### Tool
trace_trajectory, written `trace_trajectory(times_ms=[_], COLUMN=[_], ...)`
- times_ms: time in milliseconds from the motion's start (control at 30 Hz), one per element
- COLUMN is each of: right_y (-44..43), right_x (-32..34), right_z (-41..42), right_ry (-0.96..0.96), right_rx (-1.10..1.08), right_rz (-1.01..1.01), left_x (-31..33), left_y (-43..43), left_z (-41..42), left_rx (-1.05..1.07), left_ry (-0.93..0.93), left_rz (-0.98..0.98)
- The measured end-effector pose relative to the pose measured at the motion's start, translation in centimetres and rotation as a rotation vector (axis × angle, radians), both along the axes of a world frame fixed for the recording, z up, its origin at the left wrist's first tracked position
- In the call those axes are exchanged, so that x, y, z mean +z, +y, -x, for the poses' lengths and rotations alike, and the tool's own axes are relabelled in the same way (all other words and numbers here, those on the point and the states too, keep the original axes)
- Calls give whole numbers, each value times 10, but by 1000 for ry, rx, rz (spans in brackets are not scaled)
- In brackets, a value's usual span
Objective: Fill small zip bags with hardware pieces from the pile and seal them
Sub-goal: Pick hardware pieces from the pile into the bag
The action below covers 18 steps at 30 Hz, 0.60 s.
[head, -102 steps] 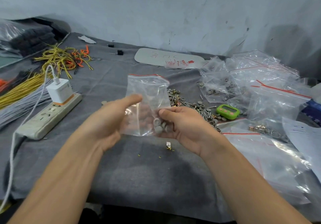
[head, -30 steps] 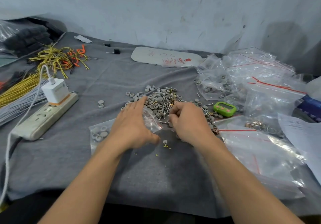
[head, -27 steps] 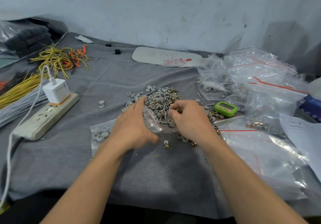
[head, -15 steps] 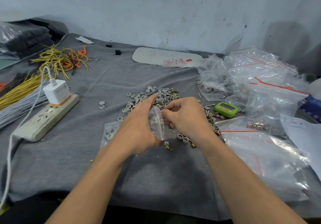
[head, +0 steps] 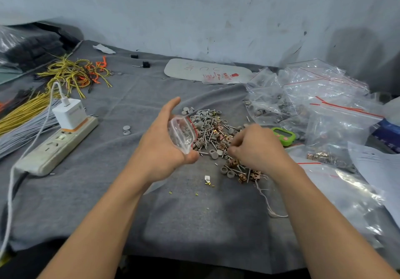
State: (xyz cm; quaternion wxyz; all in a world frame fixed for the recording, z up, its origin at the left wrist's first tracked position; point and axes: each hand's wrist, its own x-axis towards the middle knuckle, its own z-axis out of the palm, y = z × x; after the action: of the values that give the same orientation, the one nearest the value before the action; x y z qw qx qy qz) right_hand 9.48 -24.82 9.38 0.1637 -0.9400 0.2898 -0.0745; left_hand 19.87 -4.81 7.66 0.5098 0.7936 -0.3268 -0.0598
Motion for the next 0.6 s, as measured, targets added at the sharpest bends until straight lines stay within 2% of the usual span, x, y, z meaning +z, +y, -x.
trace_trajectory(times_ms=[67,200,367,467,600], right_y=[4,15,22,18,16], right_x=[-4,-7,-5,-3,1], right_z=[3,5,9,12,14], right_ry=[136,151,163,233,279], right_rx=[22,55,-34,-79,-3], right_rz=[38,122,259,227,229], left_x=[1,-3,-10,-10,-12], left_y=[2,-3,-10,-12,-14], left_z=[0,11,16,15,16], left_rx=[29,65,65,71,84], left_ry=[-97,-280,-311,-325,-346], left_rz=[-57,-157,-192,-193,-209])
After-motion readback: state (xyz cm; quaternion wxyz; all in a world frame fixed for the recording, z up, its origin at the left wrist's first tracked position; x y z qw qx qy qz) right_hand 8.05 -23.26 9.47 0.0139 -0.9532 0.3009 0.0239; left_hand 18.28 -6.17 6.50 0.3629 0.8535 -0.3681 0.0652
